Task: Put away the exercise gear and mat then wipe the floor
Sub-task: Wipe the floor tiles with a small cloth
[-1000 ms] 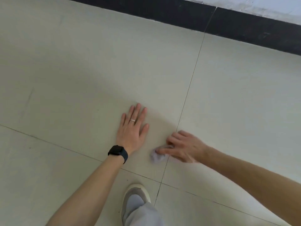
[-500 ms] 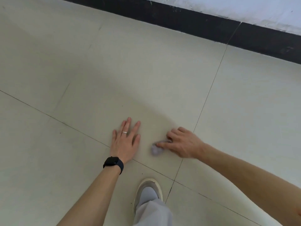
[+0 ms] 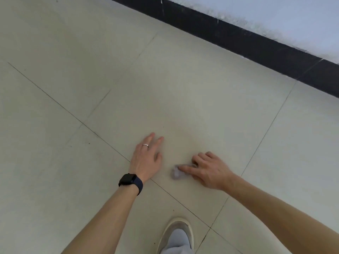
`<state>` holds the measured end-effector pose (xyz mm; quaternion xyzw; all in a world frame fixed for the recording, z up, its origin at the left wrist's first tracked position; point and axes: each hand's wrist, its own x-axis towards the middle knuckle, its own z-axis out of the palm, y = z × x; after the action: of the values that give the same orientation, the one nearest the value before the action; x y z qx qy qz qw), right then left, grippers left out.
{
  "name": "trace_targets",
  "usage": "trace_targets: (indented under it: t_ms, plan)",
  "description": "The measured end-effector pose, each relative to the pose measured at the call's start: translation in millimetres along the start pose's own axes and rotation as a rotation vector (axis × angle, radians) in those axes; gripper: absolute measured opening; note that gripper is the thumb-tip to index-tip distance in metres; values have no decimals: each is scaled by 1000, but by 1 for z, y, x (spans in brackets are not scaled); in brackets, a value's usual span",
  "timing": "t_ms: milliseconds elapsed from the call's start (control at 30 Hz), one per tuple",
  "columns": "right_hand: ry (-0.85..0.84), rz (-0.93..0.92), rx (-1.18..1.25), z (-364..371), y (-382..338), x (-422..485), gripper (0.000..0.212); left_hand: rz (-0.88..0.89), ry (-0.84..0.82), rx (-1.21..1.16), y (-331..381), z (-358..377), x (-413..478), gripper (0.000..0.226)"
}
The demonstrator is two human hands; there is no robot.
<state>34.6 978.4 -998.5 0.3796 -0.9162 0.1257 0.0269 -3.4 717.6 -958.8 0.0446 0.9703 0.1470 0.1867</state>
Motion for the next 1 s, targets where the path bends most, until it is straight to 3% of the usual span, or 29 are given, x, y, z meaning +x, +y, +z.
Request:
trace_targets:
  t_ms: [67,167,200,267,367,467,533,600,633,733,767,800,833,933,1000]
  plan:
    - [23,363,-18,-13,35,32,41,-131,7,97,-22,-13,15,63]
    - [3,1112,165,-22,58,77,49,-203,-153,128,-45,-22,32,71]
    - [-22,1227,222,-23,51,92,53,-199,-182,100,-49,-22,34,72]
    - [-97,1109,184,-16,26,117,58,-180,-190,70,-52,-20,35,72]
    - [-70,566,89,6,-26,130,61,-150,-175,54,-56,-23,36,66]
    - [-158,-65,64,23,-45,122,60,-103,-208,30,-71,-32,41,66]
    - [-180,-305,45,20,-25,124,52,-78,-235,31,-79,-33,43,77]
    - [-128,-182,-20,15,6,130,52,-76,-228,31,-80,-31,43,83]
    - [-93,4,-33,11,24,132,53,-82,-218,29,-78,-31,42,85]
    - [52,798,12,2,52,128,55,-81,-193,26,-76,-31,40,89]
    - [90,987,35,3,45,125,56,-83,-183,26,-75,-31,39,88]
    - [111,1040,42,6,30,120,57,-94,-177,31,-73,-33,39,87]
    - [113,965,66,10,8,110,58,-117,-166,37,-69,-34,38,83]
    - [-55,288,148,15,-74,63,56,-180,-48,81,-49,-45,49,55]
    - [-153,-33,165,11,-91,34,45,-145,10,126,-34,-51,68,44]
